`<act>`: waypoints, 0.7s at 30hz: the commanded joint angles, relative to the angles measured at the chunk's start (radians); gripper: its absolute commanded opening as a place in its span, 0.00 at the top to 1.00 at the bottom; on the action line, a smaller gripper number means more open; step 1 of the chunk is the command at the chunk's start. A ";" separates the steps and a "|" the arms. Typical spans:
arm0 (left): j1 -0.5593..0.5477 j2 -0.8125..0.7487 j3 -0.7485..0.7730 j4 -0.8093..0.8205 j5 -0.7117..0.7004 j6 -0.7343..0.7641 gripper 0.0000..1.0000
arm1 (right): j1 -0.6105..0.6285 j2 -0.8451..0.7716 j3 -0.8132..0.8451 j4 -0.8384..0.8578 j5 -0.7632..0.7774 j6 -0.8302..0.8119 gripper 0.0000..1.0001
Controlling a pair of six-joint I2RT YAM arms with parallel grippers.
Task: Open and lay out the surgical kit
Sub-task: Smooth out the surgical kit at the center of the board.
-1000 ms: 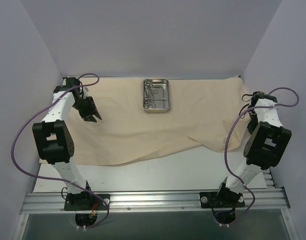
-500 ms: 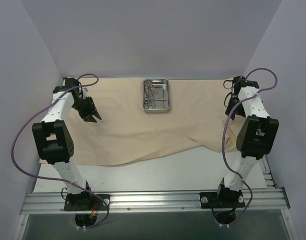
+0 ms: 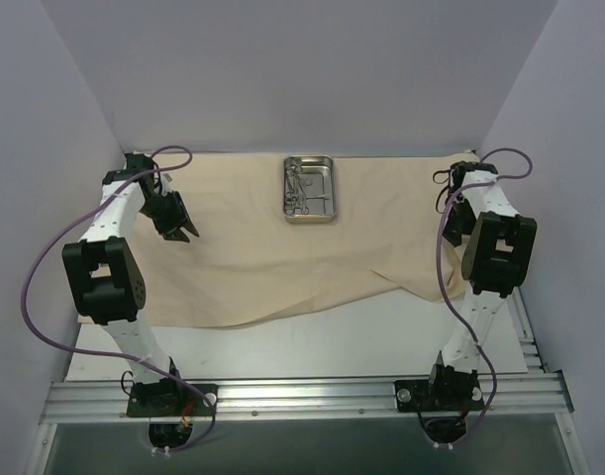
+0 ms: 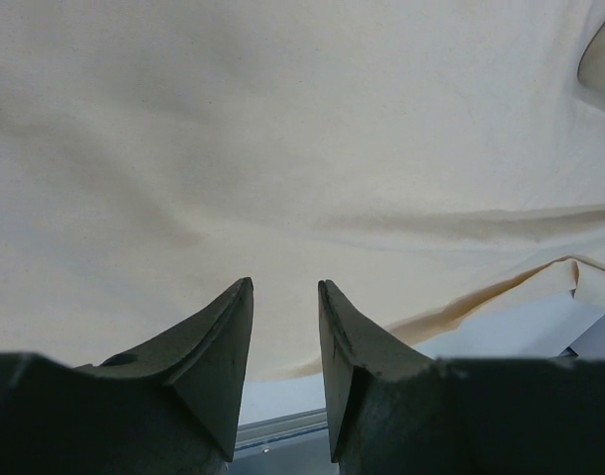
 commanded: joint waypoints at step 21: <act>0.027 0.014 0.016 0.016 0.022 0.013 0.59 | -0.271 -0.375 -0.240 0.032 0.138 -0.115 1.00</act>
